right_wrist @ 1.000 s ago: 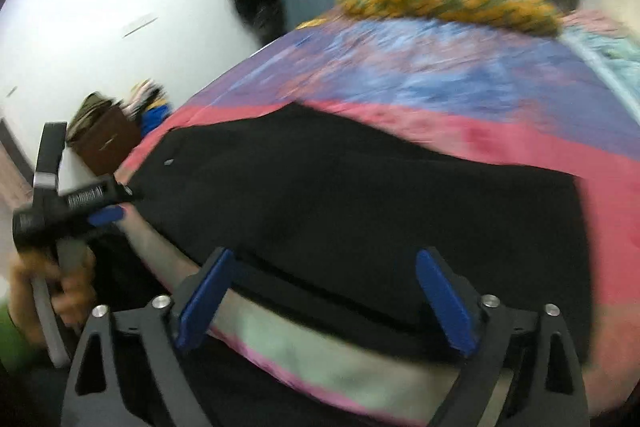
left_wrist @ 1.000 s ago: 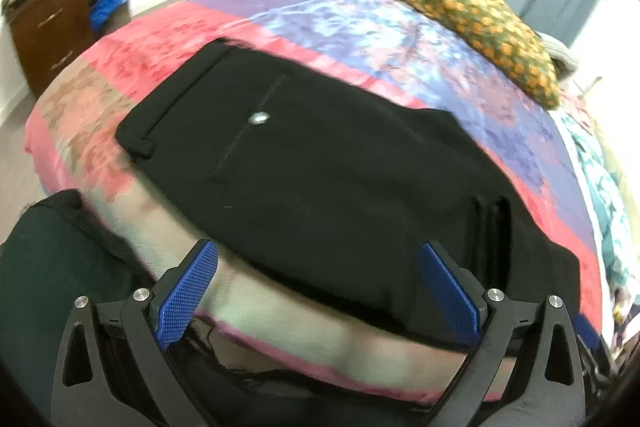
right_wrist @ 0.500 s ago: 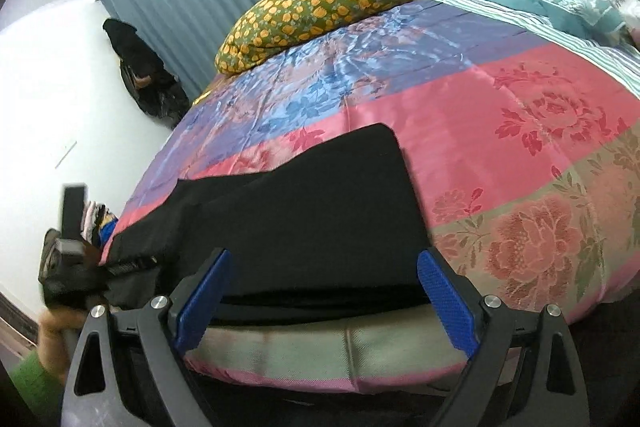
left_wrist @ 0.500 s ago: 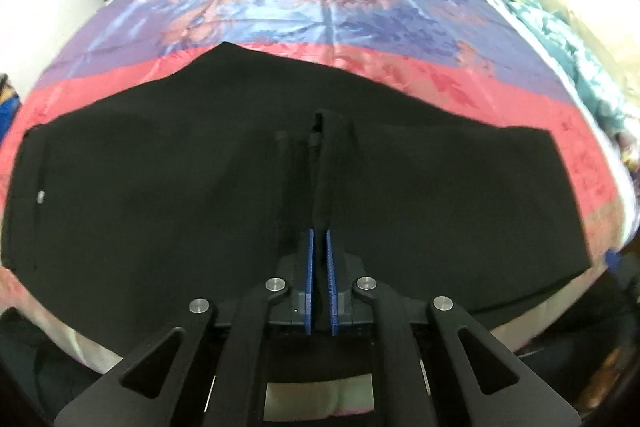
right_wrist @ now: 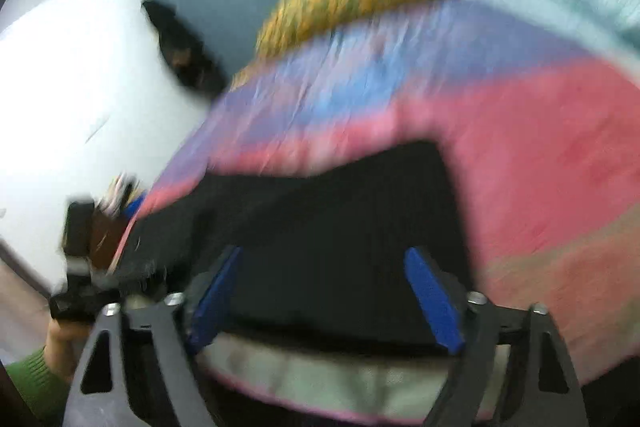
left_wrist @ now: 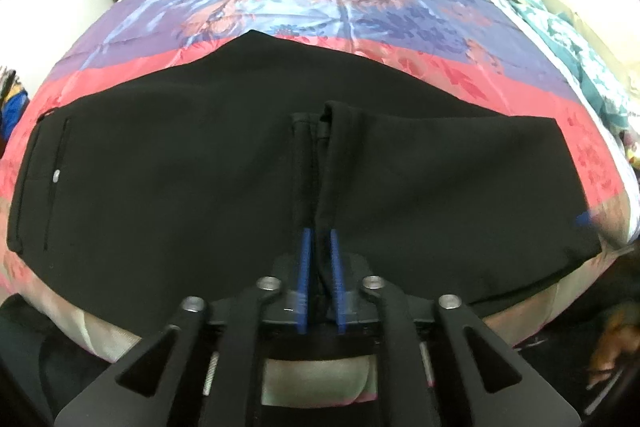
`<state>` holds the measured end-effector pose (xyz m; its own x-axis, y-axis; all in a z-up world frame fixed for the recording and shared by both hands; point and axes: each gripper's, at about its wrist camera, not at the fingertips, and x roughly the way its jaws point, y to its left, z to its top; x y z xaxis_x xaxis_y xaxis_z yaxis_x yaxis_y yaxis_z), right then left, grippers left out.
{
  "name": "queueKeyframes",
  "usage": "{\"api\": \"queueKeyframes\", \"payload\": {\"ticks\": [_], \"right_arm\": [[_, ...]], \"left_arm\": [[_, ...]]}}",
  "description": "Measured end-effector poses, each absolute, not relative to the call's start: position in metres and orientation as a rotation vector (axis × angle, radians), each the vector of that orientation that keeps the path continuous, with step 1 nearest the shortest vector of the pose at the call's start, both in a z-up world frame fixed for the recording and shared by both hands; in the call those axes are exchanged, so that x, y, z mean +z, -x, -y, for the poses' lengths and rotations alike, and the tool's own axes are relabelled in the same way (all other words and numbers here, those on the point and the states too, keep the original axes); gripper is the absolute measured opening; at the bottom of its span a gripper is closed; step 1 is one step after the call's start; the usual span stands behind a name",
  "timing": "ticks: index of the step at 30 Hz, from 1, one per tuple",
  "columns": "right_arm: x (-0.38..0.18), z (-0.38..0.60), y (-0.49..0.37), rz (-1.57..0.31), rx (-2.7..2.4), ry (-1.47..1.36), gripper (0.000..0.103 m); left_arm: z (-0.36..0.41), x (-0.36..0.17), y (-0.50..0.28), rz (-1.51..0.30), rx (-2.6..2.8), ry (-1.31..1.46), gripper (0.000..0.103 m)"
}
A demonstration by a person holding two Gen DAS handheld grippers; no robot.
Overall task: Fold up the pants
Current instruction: 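Release the fold and press the folded pants flat with both tools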
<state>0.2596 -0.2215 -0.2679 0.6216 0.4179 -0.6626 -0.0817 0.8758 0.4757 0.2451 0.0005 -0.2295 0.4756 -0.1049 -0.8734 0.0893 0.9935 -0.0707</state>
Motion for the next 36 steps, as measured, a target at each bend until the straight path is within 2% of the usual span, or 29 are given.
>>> {"api": "queueKeyframes", "payload": {"ticks": [1, 3, 7, 12, 18, 26, 29, 33, 36], "right_arm": [[-0.283, 0.219, -0.267, -0.934, 0.282, -0.426, 0.065], [-0.283, 0.215, -0.265, -0.913, 0.261, -0.375, 0.064], [-0.258, 0.217, -0.274, -0.943, 0.253, -0.351, 0.064], [-0.226, 0.246, -0.318, -0.932, 0.181, -0.354, 0.065], [-0.279, 0.257, -0.366, -1.128, 0.124, -0.326, 0.066], [-0.226, 0.226, -0.302, -0.919, 0.108, -0.240, 0.065], [-0.235, 0.199, -0.277, -0.909, 0.133, -0.198, 0.065], [-0.277, 0.177, -0.269, -0.993, 0.145, -0.131, 0.066], [-0.261, 0.177, -0.268, -0.956, 0.127, -0.119, 0.065]], "left_arm": [[-0.002, -0.228, -0.245, -1.070, -0.109, 0.018, 0.047], [-0.012, -0.219, -0.239, -1.052, -0.068, 0.039, 0.064], [-0.026, -0.198, -0.229, -0.995, -0.037, 0.074, 0.076], [-0.014, -0.184, -0.227, -0.934, -0.056, 0.019, 0.080], [-0.014, -0.199, -0.223, -0.974, -0.031, 0.008, 0.081], [-0.022, -0.194, -0.216, -0.938, -0.011, 0.055, 0.081], [-0.024, -0.199, -0.216, -0.946, -0.011, 0.072, 0.081], [-0.029, -0.207, -0.210, -0.961, 0.003, 0.060, 0.081], [-0.040, -0.208, -0.203, -0.949, 0.030, 0.052, 0.081]]}}
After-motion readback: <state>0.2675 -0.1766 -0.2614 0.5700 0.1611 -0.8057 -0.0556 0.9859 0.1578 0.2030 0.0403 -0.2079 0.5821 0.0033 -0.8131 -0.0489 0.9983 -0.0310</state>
